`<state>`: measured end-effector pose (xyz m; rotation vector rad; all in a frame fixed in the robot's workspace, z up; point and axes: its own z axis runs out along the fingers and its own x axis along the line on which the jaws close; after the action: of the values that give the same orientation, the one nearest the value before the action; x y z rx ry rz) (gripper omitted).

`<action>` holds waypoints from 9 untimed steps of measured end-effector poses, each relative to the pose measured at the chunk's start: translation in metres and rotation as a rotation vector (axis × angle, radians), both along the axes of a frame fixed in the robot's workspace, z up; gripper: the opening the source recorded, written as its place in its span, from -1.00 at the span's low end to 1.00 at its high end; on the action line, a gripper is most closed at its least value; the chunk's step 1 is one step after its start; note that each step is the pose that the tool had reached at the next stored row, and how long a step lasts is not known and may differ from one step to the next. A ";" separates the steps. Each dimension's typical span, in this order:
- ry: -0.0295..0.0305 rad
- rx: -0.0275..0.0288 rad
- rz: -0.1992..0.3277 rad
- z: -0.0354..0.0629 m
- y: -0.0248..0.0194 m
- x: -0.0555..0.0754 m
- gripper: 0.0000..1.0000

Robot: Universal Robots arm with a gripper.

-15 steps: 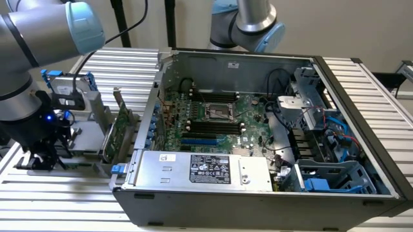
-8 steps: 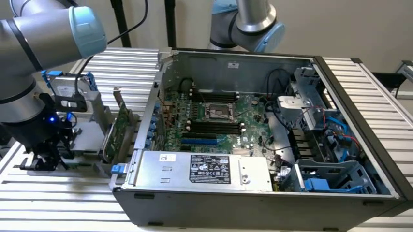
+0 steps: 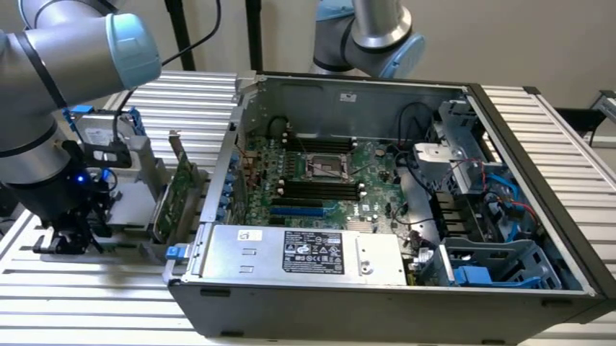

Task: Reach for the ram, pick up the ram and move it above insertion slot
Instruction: 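Pick up the ram and move it above insertion slot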

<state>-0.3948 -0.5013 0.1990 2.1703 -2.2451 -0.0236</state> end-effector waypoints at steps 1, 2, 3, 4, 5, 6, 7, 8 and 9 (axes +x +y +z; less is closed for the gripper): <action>0.0005 -0.0005 0.001 -0.0007 0.0000 0.000 -0.27; 0.0009 -0.0011 0.001 -0.0013 0.0000 0.000 -0.27; 0.0013 -0.0017 0.002 -0.0018 0.0000 0.000 -0.27; 0.0020 -0.0023 0.002 -0.0019 0.0000 0.000 -0.27; 0.0026 -0.0028 0.002 -0.0019 -0.0001 0.000 -0.31; 0.0027 -0.0029 0.002 -0.0019 0.0000 0.000 -0.31; 0.0028 -0.0029 0.003 -0.0020 0.0000 0.000 -0.31; 0.0028 -0.0028 0.003 -0.0021 0.0000 0.000 -0.45; 0.0029 -0.0029 0.003 -0.0021 0.0000 0.000 -0.45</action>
<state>-0.3949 -0.5013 0.1968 2.1710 -2.2387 -0.0235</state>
